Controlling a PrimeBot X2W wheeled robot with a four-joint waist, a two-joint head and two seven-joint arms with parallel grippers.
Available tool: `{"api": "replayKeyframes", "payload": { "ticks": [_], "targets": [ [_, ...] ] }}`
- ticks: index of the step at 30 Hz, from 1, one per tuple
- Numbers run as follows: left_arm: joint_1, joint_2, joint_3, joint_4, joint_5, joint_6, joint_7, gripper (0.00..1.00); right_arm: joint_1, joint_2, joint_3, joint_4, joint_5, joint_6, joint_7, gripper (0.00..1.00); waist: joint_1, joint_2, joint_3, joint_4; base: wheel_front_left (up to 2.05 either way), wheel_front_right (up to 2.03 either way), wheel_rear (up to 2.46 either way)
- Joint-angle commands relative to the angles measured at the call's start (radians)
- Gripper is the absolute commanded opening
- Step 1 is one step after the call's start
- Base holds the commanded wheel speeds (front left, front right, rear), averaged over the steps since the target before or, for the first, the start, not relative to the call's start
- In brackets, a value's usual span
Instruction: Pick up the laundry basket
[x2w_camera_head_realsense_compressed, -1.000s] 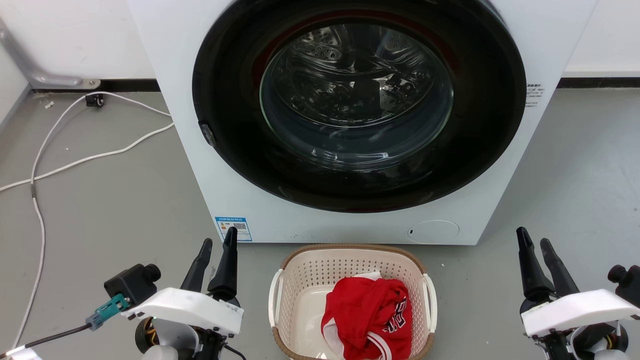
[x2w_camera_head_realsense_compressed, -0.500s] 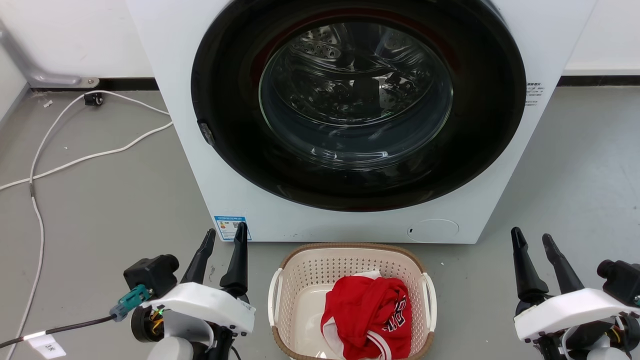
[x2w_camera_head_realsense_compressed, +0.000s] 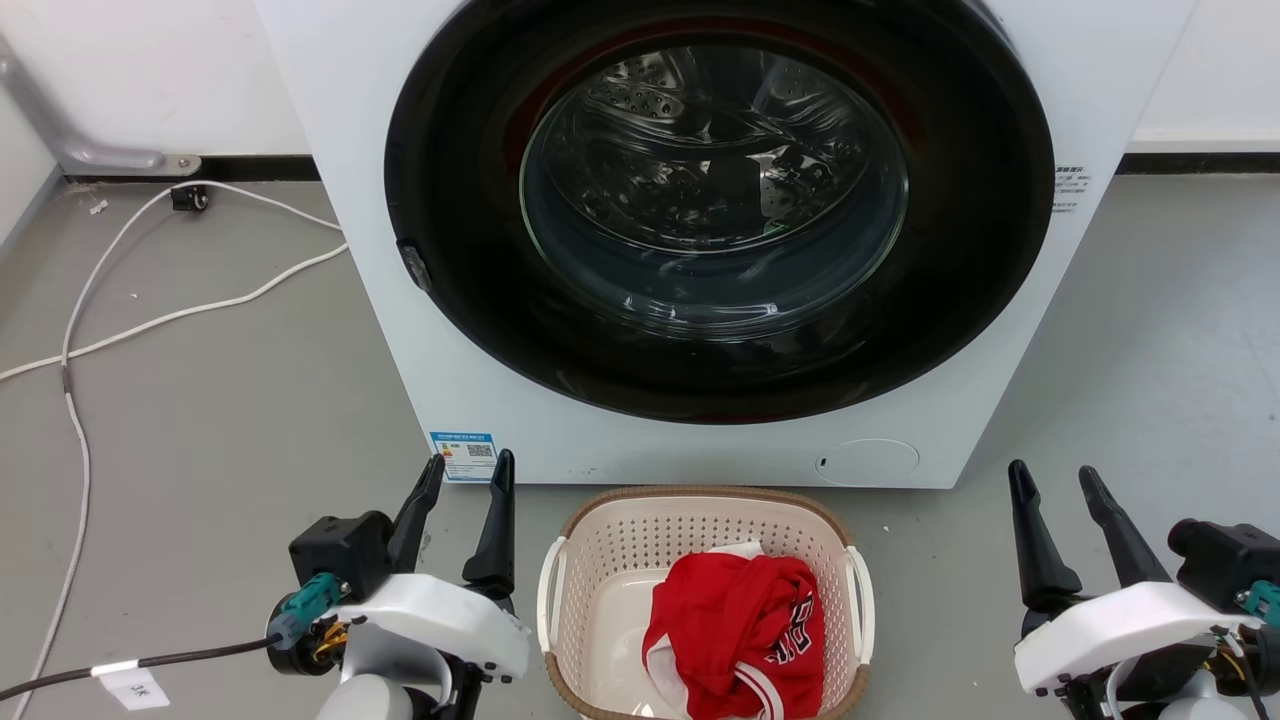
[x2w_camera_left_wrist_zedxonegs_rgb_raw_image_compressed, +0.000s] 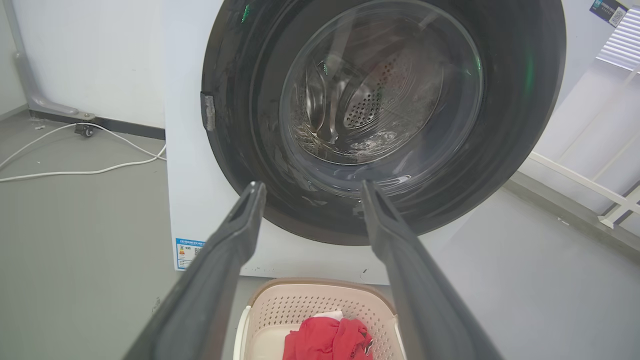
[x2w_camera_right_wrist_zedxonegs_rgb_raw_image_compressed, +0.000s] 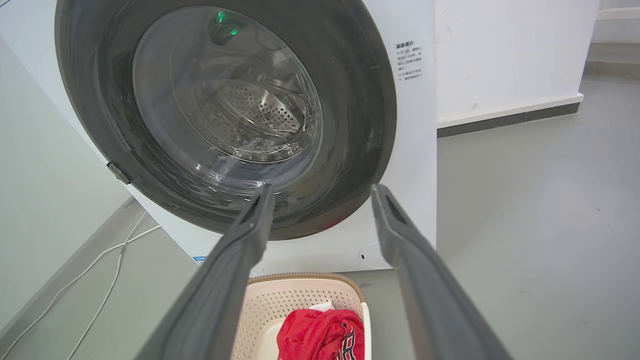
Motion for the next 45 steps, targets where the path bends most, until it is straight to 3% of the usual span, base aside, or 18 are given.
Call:
{"api": "replayKeyframes", "payload": {
  "ticks": [1,27,45],
  "targets": [
    [-0.022,0.006,-0.007,-0.004,0.029,0.008,-0.010,1.00,0.003,0.002,0.001,-0.014,-0.031,0.002,-0.001,1.00,0.0000,0.0000,0.000,0.000,0.00,0.00,0.00],
    [-0.018,-0.008,-0.032,0.031,0.213,0.009,-0.066,1.00,0.025,0.018,0.009,-0.026,-0.227,0.002,-0.026,1.00,0.0000,0.0000,-0.001,0.002,0.00,0.00,0.00],
    [-0.012,-0.024,-0.035,0.054,0.321,0.003,-0.099,1.00,0.026,0.022,0.009,-0.007,-0.282,0.001,-0.051,1.00,0.0000,0.0000,0.004,0.002,0.00,0.00,0.00]
  ]
}}
